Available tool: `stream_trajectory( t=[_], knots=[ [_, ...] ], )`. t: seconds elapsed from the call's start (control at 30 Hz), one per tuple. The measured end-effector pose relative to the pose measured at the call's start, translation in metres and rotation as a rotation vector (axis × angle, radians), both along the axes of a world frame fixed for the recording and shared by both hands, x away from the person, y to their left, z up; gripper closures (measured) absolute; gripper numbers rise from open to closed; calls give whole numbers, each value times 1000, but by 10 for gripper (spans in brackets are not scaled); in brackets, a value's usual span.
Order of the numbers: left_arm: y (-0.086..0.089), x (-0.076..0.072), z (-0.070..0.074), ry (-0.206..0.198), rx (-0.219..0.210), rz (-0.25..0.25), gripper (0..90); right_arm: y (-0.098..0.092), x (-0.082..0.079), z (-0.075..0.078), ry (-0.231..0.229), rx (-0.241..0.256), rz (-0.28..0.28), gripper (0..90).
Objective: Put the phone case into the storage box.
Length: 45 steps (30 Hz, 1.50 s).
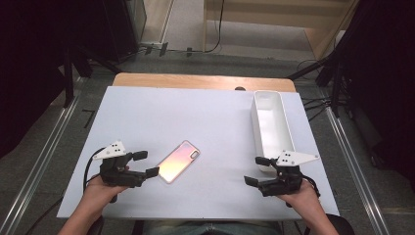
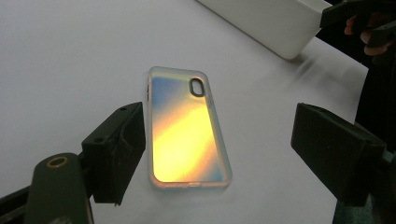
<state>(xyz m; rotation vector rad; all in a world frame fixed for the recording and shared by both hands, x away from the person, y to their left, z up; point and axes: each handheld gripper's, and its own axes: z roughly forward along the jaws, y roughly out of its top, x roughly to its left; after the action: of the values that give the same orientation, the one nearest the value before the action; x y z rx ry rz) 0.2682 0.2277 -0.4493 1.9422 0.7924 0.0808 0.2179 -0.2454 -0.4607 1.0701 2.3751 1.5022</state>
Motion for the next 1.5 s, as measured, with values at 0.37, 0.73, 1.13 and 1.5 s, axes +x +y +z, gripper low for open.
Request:
stream_trajectory(
  t=[0.37, 0.73, 1.13, 1.5],
  knots=[
    [0, 0, 0, 9, 8, 2, 178, 1, 0, 0, 5, 12, 1, 154],
    [0, 0, 1, 4, 4, -1, 178, 0, 0, 0, 6, 12, -2, 154],
    [1, 0, 0, 3, 12, 2, 178, 1, -1, 0, 5, 12, 2, 154],
    [1, 1, 1, 14, 14, 12, 178, 1, 0, 0, 7, 17, 2, 154]
  ],
)
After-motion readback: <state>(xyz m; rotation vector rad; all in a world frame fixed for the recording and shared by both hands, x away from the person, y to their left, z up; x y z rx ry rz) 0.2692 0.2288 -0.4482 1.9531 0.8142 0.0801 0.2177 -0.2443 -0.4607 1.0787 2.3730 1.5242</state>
